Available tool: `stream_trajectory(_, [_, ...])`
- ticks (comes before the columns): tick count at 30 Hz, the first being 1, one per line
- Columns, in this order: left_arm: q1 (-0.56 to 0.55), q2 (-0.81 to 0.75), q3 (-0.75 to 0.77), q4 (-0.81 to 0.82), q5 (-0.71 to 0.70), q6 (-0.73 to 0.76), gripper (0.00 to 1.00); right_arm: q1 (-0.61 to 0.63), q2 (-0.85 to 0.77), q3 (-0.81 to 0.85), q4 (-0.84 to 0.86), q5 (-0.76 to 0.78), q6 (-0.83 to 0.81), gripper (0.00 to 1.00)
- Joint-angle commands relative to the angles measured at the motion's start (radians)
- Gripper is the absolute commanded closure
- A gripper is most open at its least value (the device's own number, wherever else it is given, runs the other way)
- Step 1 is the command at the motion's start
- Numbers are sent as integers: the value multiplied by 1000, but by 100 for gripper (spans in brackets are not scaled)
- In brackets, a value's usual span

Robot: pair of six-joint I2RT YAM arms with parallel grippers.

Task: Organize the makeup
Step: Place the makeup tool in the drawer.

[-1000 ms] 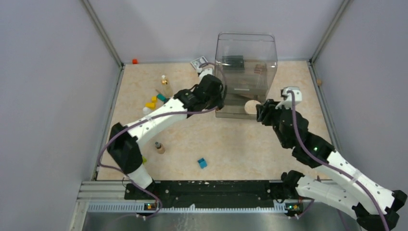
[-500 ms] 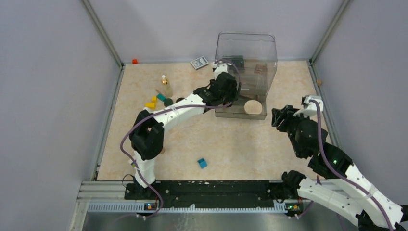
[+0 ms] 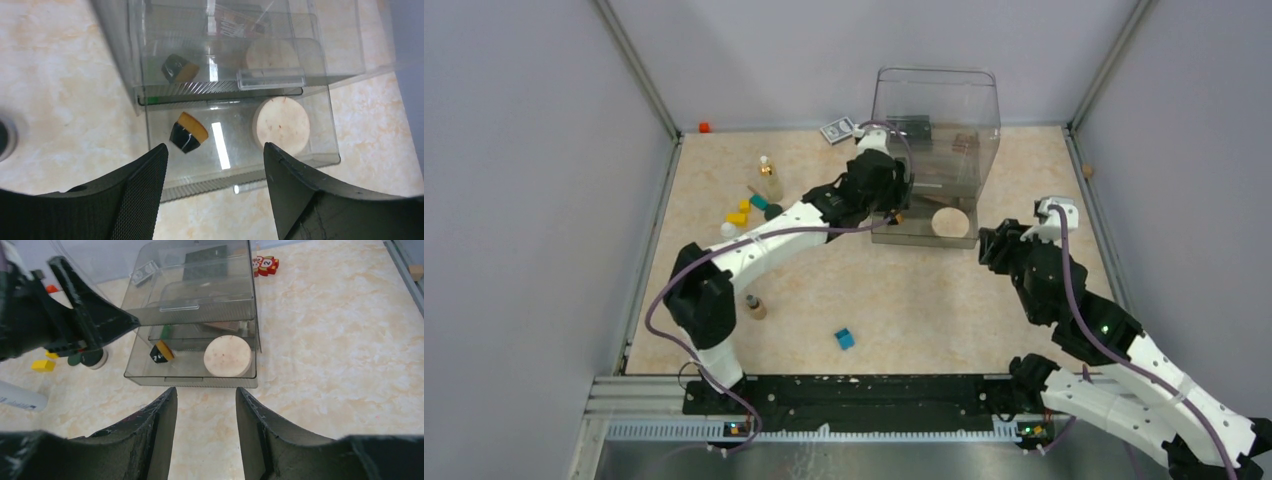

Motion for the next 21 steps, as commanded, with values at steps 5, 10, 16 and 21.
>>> stream_trajectory(5, [6,-397,-257,25,-150,111,24,-7,45,-4,72,-55,-27,54])
stream_trajectory(10, [110,-538,-327,-68,-191,98,24,-7,72,-14,99,-76,-36,54])
stream_trajectory(16, [402,-597,-313,-102,-47,61,24,-6,111,-17,120,-116,-37,54])
stream_trajectory(21, [583,-486,-162,-160,42,47,24,-7,118,-18,126,-128,-47,54])
